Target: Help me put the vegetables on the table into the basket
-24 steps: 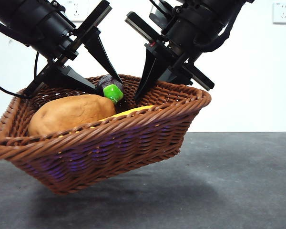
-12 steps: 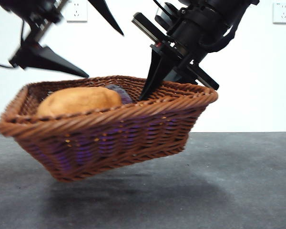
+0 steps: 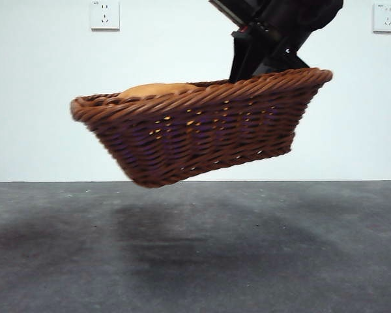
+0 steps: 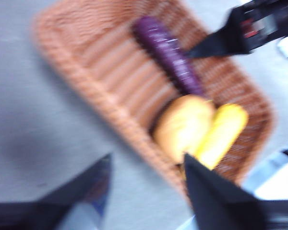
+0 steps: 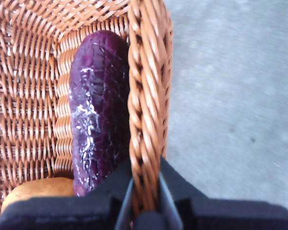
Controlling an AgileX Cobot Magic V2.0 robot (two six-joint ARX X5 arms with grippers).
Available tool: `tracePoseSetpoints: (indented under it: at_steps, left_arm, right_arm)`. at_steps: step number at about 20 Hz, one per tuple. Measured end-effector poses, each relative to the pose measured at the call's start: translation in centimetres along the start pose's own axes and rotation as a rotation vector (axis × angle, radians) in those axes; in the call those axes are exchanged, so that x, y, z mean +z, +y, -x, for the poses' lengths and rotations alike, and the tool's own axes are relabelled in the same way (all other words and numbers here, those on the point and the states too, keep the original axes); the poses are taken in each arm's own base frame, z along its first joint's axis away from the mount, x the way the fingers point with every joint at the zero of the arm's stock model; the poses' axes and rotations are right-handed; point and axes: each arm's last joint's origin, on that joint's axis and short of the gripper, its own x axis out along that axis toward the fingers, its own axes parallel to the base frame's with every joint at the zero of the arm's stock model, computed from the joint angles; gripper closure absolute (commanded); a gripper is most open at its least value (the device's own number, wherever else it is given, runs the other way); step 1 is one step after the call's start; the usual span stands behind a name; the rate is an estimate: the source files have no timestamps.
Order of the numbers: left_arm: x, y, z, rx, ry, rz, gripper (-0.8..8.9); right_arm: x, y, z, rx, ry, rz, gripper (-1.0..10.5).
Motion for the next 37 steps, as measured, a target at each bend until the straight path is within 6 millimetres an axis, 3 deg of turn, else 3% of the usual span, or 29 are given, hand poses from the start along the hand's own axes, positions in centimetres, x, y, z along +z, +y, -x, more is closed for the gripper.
tracePoseSetpoints:
  at_steps: [6,12,17,25,34,36,37]
  left_arm:
    - [-0.8,-0.1,2.1,0.021,-0.069,-0.05,8.21]
    - [-1.0,0.0,1.9,0.029,-0.047,-0.059,8.21]
    - [-0.9,0.0,1.8,0.033,-0.043,-0.064,8.21]
    - [-0.7,0.1,1.3,0.042,-0.023,-0.059,8.21]
    - [-0.5,0.2,0.5,0.055,0.013,-0.053,8.21]
    - [-0.4,0.2,0.3,0.057,0.021,-0.051,8.21]
    - [-0.4,0.2,0.2,0.057,0.021,-0.051,8.21]
  right_arm:
    - [-0.1,-4.8,6.4,-0.11,-0.106,-0.104,9.6]
    - [-0.9,-10.7,9.2,-0.146,-0.19,-0.206,9.6]
    - [-3.5,-15.2,7.5,-0.153,-0.183,-0.275,9.6]
    - [-3.8,-20.4,1.7,-0.147,-0.078,-0.309,9.6]
    - [-4.6,-22.8,0.2,-0.173,-0.047,-0.349,9.6]
    - [-4.6,-22.8,0.1,-0.172,-0.048,-0.346,9.1]
    - [-4.6,-22.8,0.1,-0.173,-0.049,-0.345,8.3]
